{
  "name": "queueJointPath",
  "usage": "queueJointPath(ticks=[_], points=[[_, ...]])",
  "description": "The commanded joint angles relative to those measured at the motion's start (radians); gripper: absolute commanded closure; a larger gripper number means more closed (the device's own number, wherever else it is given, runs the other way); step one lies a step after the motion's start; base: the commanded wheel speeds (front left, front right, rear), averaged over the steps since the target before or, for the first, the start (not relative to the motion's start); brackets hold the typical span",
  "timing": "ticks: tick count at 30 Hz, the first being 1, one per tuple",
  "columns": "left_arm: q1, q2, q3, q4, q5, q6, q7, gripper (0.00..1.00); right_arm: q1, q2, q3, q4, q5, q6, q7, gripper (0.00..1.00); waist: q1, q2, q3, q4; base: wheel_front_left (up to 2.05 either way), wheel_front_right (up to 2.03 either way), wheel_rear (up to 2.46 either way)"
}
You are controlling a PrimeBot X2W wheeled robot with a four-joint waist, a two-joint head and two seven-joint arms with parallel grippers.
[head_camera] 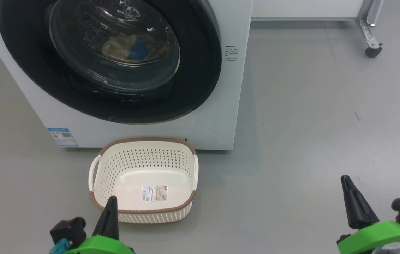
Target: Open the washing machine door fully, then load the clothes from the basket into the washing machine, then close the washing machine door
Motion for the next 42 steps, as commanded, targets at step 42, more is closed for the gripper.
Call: queueJointPath(ticks=[42], points=[[-0.052, -0.023, 0.178, -0.024, -0.441, -0.05, 0.115, 1.0, -0.125, -0.032, 0.001, 0.048, 0.505, -0.002, 0.081, 1.0, 0.0, 0.0, 0.002, 0.006, 0.0, 0.0, 0.0]])
